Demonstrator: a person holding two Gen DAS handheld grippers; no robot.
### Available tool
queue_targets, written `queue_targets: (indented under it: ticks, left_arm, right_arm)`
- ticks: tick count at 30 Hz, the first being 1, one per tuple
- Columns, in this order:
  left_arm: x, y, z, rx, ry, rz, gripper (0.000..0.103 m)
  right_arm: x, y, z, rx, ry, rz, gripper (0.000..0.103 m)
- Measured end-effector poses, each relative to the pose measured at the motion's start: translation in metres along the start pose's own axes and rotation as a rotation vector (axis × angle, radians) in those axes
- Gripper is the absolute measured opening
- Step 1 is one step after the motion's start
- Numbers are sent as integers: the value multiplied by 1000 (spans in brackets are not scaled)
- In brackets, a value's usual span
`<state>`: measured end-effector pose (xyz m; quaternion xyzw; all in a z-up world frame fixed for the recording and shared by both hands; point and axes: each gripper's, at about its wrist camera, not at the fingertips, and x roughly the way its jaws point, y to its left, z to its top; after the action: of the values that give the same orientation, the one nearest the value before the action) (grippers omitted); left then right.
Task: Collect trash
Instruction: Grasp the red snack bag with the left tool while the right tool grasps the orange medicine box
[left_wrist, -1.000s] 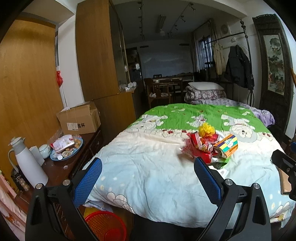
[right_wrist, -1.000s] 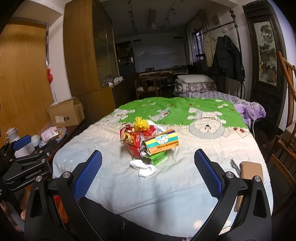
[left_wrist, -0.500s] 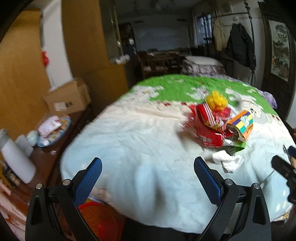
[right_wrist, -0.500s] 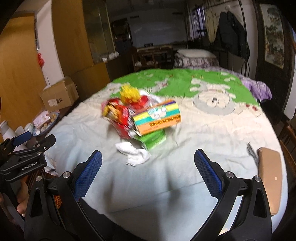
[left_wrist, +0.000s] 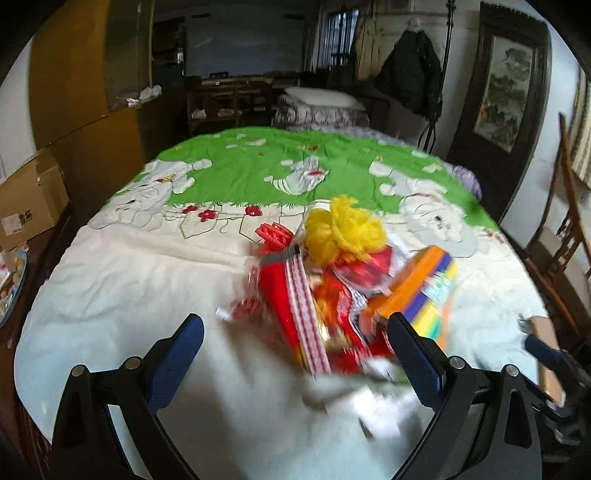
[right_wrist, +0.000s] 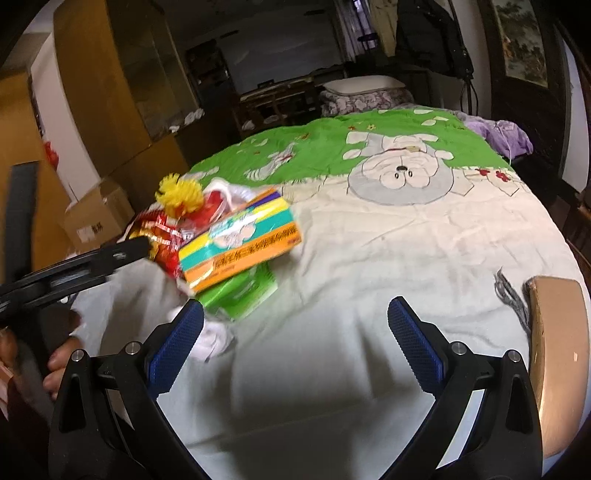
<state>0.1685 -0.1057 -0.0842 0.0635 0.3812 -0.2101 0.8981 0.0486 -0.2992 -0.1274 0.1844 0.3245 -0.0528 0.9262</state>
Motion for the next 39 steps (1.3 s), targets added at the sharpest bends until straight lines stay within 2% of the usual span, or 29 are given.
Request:
queue_targets:
  ticks: [3,7,9,12,16,23,24,25,28,31,33,36,38,39]
  left_arm:
    - [14,19,3,-24,19,82,97]
    - [0,83,-19,-106,41,211,97]
    - [-11,108,-32,-140,56,242,97]
    - [-28,126,-45,-172,56,175,97]
    - [-34,105,-46,-135,28,42,97]
    - [-3,71,-42,-85,48,21,97]
    - [0,70,-41,-84,52,18,97]
    - [2,71,-42,-85,53,19,97]
    - [5,77,-39,-115,57,2,97]
    - [8,79,-33,-147,56,-48,97]
    - [15,75,-28,-145,59,-77,97]
    - [31,67,-24,-123,83,-83,97]
    - [42,67,-24,-138,116,-76,84]
    - [44,69,-25,-148,129,-95,66]
  right_arm:
    - [8,4,6,-2,8,16,96]
    - [22,12,11,-3,32,48,96]
    - [31,16,12,1,47,66,96]
    - [47,22,13,31,91,102,96]
    - [59,26,16,73,105,123,96]
    - [94,20,32,232,108,172,96]
    - [98,20,34,237,109,175,82]
    - [98,19,35,238,107,205,51]
    - [78,15,35,230,17,227,37]
    - [55,13,36,170,-53,208,31]
    - [49,12,39,157,-66,203,29]
    - [49,7,42,164,-58,213,27]
    - [53,8,40,153,-40,210,24]
    - [55,8,40,150,-30,204,23]
